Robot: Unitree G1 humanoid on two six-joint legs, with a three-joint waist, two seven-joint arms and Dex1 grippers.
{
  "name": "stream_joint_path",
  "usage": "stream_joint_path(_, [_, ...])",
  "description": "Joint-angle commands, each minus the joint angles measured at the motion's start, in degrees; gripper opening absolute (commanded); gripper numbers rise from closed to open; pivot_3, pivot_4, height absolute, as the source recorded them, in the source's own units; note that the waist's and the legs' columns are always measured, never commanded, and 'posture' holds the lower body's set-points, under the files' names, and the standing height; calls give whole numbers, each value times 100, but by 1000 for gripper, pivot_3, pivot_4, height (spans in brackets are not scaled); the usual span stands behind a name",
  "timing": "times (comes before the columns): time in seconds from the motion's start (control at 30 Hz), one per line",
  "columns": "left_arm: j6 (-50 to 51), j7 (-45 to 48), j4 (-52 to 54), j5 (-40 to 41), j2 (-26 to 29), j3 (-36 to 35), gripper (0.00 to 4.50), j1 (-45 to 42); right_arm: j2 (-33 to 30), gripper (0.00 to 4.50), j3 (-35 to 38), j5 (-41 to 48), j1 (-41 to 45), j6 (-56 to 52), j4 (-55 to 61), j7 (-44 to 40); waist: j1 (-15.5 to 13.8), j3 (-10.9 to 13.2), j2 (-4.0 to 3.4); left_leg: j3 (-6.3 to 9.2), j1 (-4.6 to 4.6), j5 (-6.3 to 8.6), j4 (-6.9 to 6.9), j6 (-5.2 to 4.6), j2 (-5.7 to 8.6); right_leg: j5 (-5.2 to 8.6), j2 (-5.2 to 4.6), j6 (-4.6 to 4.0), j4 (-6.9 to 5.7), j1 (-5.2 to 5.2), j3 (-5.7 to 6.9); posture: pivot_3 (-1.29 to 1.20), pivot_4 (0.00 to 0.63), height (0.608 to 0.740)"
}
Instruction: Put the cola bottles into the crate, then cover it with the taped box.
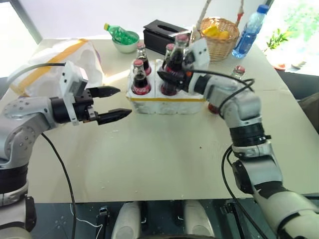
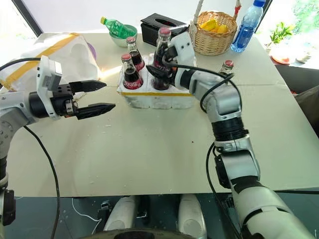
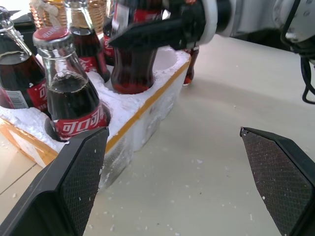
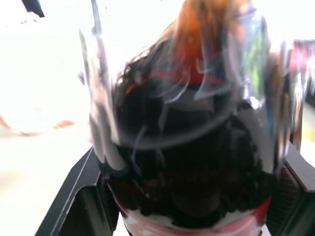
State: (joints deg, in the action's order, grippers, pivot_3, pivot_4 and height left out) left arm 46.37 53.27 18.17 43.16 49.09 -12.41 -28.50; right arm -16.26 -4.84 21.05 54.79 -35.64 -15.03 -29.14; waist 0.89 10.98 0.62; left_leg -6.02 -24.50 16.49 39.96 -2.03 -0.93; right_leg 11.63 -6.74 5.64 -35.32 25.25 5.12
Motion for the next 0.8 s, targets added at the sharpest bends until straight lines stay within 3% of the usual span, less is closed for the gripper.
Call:
stream_joint_path(0.03, [-96, -83, 181, 96, -7, -162, 4500, -73, 207, 2846, -56, -263, 65, 464, -249, -12, 13, 0, 0, -1, 0, 0, -2, 0, 0, 0, 1, 0, 1, 1, 0, 0, 150, 740])
stream_joint_path(0.1, [-94, -124, 248, 118, -14, -180, 4500, -28, 332, 2846, -33, -407, -11, 483, -620, 114, 19, 0, 0, -1, 0, 0, -3, 0, 0, 0, 1, 0, 4, 1, 0, 0, 150, 740])
stream_joint_path(0.17, [-94, -151, 291, 134, -15, -188, 4500, 5, 412, 3907, 35, -451, -57, 444, -836, 160, 24, -1, 0, -2, 1, 0, -3, 0, -1, 0, 1, 0, 4, -1, 0, 0, 150, 740])
stream_joint_path(0.23, [-86, -160, 307, 163, -17, -185, 4500, 12, 411, 4395, 77, -509, -79, 465, -807, 169, 30, -4, 3, 0, 15, 0, -1, 1, -3, 0, 1, 0, 4, -17, 0, 0, 150, 740])
stream_joint_path(0.4, [8, -225, 442, 382, -115, -84, 4500, -94, -69, 4395, 334, -390, -364, -109, 320, 101, -34, -5, 2, 6, 16, -3, 5, 6, -3, 0, -4, 0, 0, -19, 0, 0, 150, 740])
stream_joint_path(0.63, [-43, -125, 482, 430, -379, 397, 4500, -441, -1402, 4395, 1338, 466, -1901, -2398, 3650, 214, -134, -4, 0, 7, 9, -2, 3, 4, -1, 0, -4, 1, 7, -17, 2, 0, 150, 740])
stream_joint_path(0.8, [-221, 83, 127, 232, -585, 737, 4500, -804, -1491, 4395, 2231, 566, -3016, -3214, 4923, 788, -127, -5, 1, 1, 15, -3, 5, 5, 0, 1, 2, -2, 11, -16, 0, 0, 150, 740])
